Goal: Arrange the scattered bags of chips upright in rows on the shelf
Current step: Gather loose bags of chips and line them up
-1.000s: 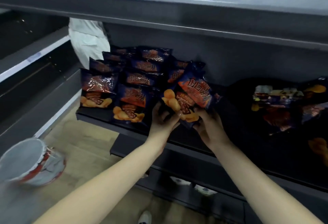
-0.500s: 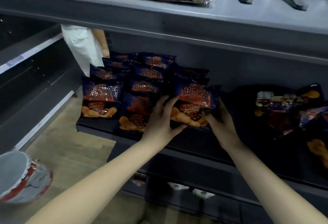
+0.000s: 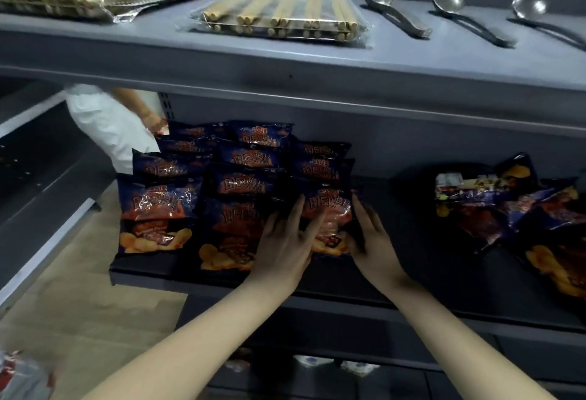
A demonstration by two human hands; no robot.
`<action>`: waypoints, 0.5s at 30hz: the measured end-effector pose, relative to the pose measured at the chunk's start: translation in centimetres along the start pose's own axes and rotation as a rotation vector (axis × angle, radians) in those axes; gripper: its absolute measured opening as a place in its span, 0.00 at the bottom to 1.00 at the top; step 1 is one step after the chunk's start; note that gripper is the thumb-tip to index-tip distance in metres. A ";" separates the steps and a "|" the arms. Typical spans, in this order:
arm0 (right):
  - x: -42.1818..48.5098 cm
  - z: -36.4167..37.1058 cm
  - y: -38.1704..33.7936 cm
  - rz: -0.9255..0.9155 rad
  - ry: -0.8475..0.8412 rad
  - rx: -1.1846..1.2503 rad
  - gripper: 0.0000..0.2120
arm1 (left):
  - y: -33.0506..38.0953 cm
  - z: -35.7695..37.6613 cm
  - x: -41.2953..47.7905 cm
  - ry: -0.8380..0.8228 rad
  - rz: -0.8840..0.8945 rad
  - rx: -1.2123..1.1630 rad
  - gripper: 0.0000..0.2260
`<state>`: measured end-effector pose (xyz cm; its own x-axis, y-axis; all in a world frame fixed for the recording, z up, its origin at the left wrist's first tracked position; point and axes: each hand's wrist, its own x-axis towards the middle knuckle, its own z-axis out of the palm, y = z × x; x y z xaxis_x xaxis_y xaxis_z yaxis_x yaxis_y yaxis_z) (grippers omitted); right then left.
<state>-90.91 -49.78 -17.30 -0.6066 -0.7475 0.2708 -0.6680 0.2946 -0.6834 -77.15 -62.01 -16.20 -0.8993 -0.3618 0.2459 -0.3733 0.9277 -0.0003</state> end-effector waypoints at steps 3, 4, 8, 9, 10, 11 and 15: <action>0.1 0.6 0.2 0.014 -0.078 -0.038 0.38 | -0.3 0.1 0.4 -0.054 -0.013 0.077 0.43; 0.2 0.7 0.2 0.014 -0.093 -0.056 0.40 | -0.5 0.1 0.6 -0.063 -0.017 0.090 0.43; 0.2 1.2 0.2 0.039 -0.095 -0.239 0.43 | -1.2 -0.1 1.2 -0.045 0.015 0.152 0.43; 0.1 1.3 0.2 0.051 -0.096 -0.276 0.43 | -1.5 -0.1 1.2 -0.027 0.031 0.161 0.43; 0.1 1.5 0.1 0.066 -0.096 -0.293 0.42 | -1.9 0.0 1.2 -0.009 0.047 0.172 0.43; 0.1 1.6 -0.1 0.084 -0.094 -0.294 0.42 | -2.2 0.0 1.2 0.010 0.062 0.178 0.43; 0.0 2.5 -1.0 0.118 -0.056 -0.324 0.38 | -3.7 0.6 1.1 0.141 0.133 0.116 0.41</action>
<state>-89.19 -51.56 -18.30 -0.6692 -0.7260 0.1586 -0.7022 0.5479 -0.4546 -76.87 -65.89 -16.51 -0.9044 -0.2133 0.3695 -0.2850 0.9466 -0.1511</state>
